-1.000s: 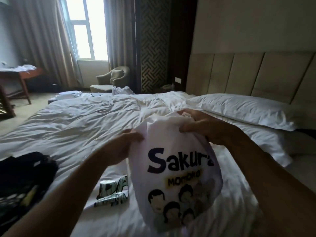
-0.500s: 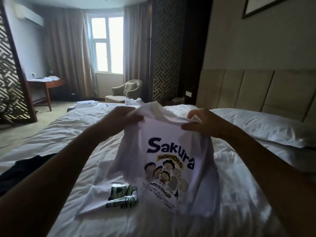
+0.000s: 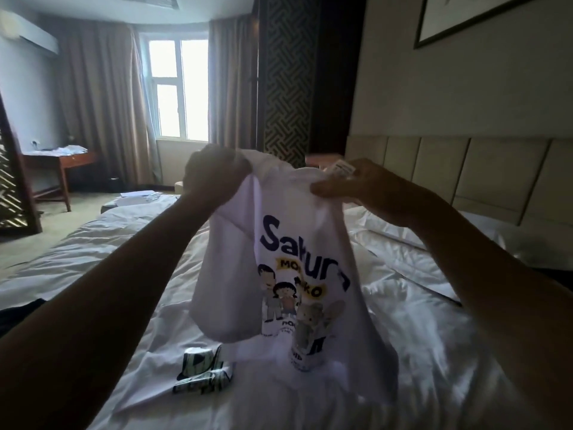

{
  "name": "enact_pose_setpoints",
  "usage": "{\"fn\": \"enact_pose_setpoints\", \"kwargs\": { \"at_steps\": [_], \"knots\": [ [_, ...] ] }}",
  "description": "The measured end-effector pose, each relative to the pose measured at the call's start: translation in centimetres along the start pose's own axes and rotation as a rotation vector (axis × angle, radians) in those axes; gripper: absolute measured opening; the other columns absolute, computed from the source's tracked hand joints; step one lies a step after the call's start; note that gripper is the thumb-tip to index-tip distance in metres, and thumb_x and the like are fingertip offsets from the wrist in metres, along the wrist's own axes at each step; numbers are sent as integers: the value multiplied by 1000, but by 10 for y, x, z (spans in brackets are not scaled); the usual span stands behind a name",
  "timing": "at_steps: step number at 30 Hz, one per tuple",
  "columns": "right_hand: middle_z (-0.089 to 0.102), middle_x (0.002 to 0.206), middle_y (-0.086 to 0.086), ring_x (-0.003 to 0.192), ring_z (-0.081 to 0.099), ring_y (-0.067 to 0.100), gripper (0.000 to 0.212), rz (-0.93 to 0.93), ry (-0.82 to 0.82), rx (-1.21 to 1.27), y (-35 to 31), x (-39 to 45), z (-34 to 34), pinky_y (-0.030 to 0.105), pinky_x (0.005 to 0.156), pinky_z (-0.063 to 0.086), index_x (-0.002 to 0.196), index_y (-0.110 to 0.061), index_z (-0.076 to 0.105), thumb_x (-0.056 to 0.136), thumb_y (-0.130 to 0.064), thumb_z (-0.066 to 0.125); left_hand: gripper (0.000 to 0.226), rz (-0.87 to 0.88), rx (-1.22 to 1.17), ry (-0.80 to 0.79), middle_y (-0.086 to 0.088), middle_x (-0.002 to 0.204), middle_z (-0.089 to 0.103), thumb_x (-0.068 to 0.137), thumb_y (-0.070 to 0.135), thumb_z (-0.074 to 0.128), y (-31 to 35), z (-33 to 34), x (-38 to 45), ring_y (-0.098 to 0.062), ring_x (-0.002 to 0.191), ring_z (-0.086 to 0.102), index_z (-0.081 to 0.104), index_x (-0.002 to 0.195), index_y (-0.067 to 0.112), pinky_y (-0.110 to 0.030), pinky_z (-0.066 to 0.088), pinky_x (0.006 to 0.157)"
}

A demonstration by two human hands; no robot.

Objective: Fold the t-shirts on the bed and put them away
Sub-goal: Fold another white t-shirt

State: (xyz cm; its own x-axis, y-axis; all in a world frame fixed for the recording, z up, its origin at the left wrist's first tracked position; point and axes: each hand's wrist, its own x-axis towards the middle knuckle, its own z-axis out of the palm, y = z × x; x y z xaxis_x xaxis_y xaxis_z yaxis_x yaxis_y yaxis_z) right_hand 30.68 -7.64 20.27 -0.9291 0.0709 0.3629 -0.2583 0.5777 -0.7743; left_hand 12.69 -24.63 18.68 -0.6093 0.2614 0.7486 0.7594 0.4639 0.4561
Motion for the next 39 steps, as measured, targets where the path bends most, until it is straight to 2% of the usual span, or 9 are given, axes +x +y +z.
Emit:
{"fn": "enact_pose_setpoints", "kwargs": {
  "at_steps": [3, 6, 9, 15, 18, 23, 26, 32, 39],
  "knots": [
    [35, 152, -6, 110, 57, -8, 15, -28, -11, 135, 0, 14, 21, 15, 94, 48, 99, -13, 73, 85, -17, 70, 30, -81, -431, -171, 2, 49, 51, 89, 9, 55, 27, 8, -6, -10, 47, 47, 61, 59, 10, -21, 33, 48],
    [66, 109, 13, 98, 65, 19, 21, -42, 107, 211, 12, 25, 39, 35, 92, 52, 106, 2, 68, 91, -12, 66, 12, -150, -950, -369, -10, 73, 61, 84, 6, 54, 43, 16, -20, -13, 62, 59, 65, 88, 1, -23, 47, 56],
    [68, 80, 17, 73, 65, 14, 25, -60, 343, -8, 13, 32, 45, 32, 69, 53, 89, 2, 69, 92, -23, 67, 24, -302, -1288, -319, -4, 90, 65, 96, 19, 55, 41, 20, -37, -16, 79, 62, 56, 120, 15, -28, 49, 68],
    [73, 100, 15, 96, 68, 25, 41, -98, 502, -492, 0, 52, 66, 28, 76, 47, 108, -3, 71, 90, -40, 68, 66, 19, -444, -83, 1, 107, 68, 71, 56, 61, 19, 37, -71, -20, 99, 64, 58, 124, 18, -40, 52, 85],
    [71, 110, 14, 106, 66, 24, 43, -102, 479, -490, 0, 52, 70, 33, 88, 50, 111, -4, 71, 89, -41, 69, 45, 19, -490, -22, 5, 83, 70, 73, 54, 66, 7, 28, -56, -15, 79, 66, 71, 99, 18, -42, 54, 73],
    [63, 127, 6, 112, 51, -4, 31, -184, 316, -305, -12, 43, 57, 13, 82, 39, 103, 10, 69, 93, -19, 66, 19, -74, -756, -354, 1, 77, 66, 83, 31, 71, -12, 2, -41, -11, 75, 56, 75, 80, 12, -32, 45, 71],
    [66, 94, -8, 86, 58, -13, 18, -219, 254, -319, -26, 38, 46, 16, 80, 44, 107, -1, 71, 93, -10, 65, 50, -80, -657, -254, -13, 76, 54, 77, 34, 54, -6, -10, -36, -18, 74, 46, 62, 84, -15, -36, 36, 68],
    [58, 94, -13, 80, 55, -1, 30, -257, 224, -452, -48, 15, 16, 10, 68, 43, 116, -16, 65, 92, 0, 58, 32, 19, -227, -12, -21, 93, 62, 102, 18, 39, 21, -23, -36, -33, 85, 54, 56, 86, -3, -33, 27, 66],
    [47, 142, -2, 114, 49, -2, 78, -309, 505, -468, -69, -24, -8, -1, 85, 36, 153, -20, 28, 87, -13, 72, 74, 260, -272, -135, 4, 94, 67, 68, 78, 55, 63, -47, -58, -17, 88, 64, 63, 106, 15, -34, 51, 79]
  ]
}}
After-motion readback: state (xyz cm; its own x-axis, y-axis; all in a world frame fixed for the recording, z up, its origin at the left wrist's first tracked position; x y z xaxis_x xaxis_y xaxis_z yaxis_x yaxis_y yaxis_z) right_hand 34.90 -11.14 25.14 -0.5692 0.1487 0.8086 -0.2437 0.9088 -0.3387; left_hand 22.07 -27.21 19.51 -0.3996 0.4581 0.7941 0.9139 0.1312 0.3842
